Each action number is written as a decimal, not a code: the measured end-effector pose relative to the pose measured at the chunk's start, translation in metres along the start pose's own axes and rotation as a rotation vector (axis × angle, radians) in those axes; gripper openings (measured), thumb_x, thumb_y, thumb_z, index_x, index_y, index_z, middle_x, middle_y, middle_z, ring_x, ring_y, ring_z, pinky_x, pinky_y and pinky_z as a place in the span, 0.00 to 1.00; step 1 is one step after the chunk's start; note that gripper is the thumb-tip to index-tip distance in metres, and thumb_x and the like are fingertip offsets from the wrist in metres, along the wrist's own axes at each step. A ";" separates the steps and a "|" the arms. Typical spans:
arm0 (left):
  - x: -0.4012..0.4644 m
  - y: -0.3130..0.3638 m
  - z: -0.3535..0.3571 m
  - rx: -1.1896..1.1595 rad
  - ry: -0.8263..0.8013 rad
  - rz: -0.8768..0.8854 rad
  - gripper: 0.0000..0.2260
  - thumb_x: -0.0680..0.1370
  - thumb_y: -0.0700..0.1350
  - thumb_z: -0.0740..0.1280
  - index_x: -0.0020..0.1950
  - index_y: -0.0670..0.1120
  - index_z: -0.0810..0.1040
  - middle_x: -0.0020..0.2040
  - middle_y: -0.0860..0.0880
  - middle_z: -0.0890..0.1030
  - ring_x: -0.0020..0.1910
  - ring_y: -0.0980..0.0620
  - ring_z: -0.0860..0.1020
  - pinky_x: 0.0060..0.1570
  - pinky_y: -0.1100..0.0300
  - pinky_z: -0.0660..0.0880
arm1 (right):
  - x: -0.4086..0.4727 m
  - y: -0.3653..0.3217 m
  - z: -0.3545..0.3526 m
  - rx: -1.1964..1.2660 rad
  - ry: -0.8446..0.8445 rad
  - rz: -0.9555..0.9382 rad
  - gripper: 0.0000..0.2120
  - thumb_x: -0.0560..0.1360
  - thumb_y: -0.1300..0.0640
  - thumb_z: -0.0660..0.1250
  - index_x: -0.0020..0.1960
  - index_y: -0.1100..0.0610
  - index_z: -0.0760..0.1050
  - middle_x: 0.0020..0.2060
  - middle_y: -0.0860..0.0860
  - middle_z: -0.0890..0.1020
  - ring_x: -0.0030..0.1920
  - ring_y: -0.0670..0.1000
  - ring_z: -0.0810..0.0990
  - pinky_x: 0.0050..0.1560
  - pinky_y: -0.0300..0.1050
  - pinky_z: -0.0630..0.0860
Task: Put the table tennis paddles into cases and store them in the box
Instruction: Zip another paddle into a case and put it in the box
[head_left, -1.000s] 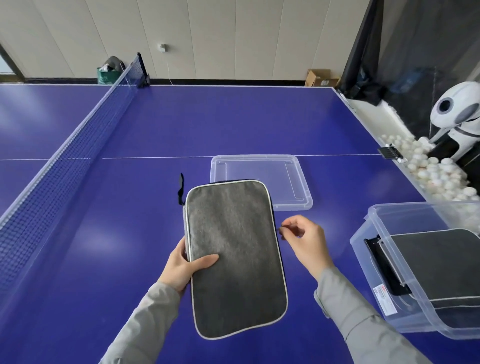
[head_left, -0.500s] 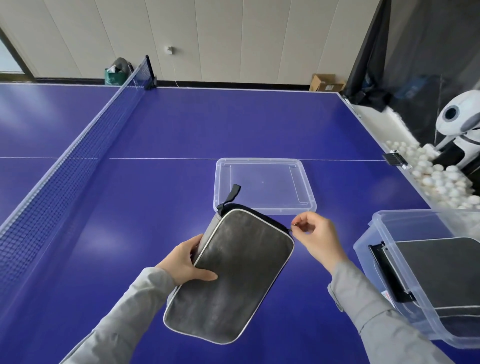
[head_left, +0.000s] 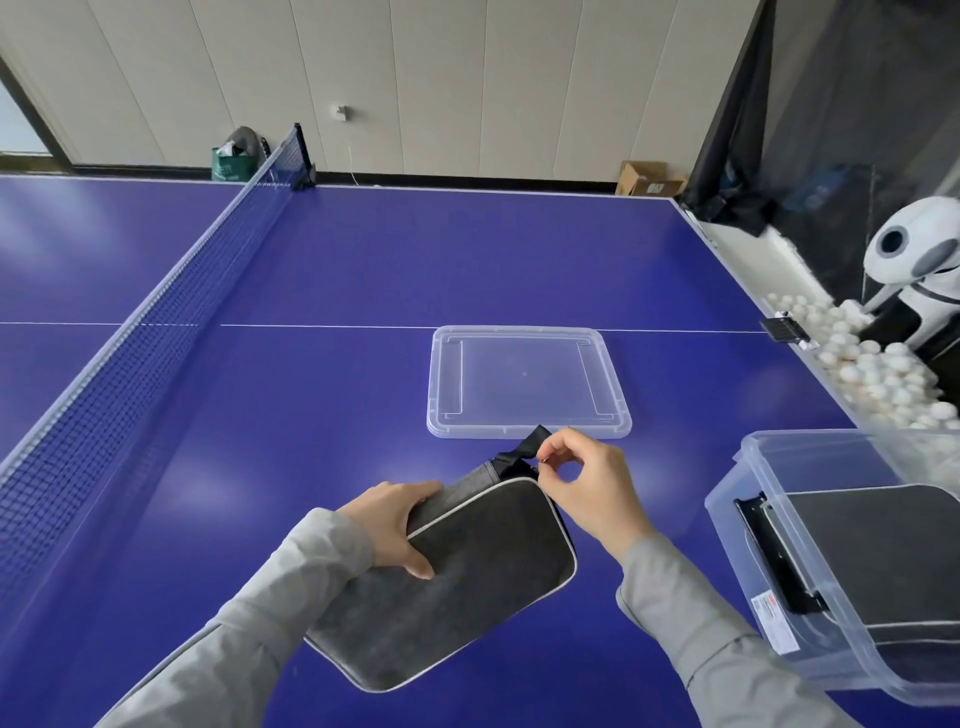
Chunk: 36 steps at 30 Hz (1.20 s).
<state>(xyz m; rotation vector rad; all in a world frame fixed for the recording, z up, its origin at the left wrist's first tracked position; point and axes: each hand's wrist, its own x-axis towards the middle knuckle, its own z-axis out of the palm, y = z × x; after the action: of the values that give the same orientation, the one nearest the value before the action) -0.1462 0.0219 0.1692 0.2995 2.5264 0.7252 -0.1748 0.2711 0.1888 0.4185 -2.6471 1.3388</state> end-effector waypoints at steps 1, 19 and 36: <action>0.001 0.000 -0.001 0.007 -0.001 -0.003 0.24 0.60 0.52 0.78 0.53 0.56 0.73 0.44 0.57 0.82 0.45 0.53 0.80 0.48 0.60 0.76 | -0.001 -0.001 0.000 -0.016 0.002 -0.027 0.05 0.67 0.70 0.69 0.40 0.61 0.78 0.33 0.46 0.80 0.38 0.45 0.78 0.41 0.28 0.71; -0.005 -0.012 0.020 -0.475 0.233 -0.162 0.28 0.57 0.49 0.80 0.54 0.51 0.76 0.47 0.50 0.83 0.48 0.48 0.81 0.53 0.52 0.77 | -0.012 0.012 0.011 0.033 0.005 0.028 0.16 0.74 0.59 0.71 0.60 0.53 0.74 0.53 0.45 0.76 0.54 0.41 0.75 0.57 0.27 0.67; 0.013 0.026 0.060 -1.994 0.794 -0.307 0.20 0.71 0.38 0.73 0.60 0.50 0.73 0.59 0.47 0.81 0.55 0.46 0.80 0.60 0.43 0.74 | -0.065 0.008 0.049 0.915 0.155 0.660 0.40 0.60 0.39 0.74 0.69 0.38 0.62 0.62 0.47 0.75 0.58 0.43 0.79 0.57 0.49 0.76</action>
<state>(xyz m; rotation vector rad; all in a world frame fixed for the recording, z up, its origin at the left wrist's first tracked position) -0.1251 0.0744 0.1340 -1.1463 1.0150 2.8849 -0.1156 0.2481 0.1374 -0.5251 -1.9367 2.6053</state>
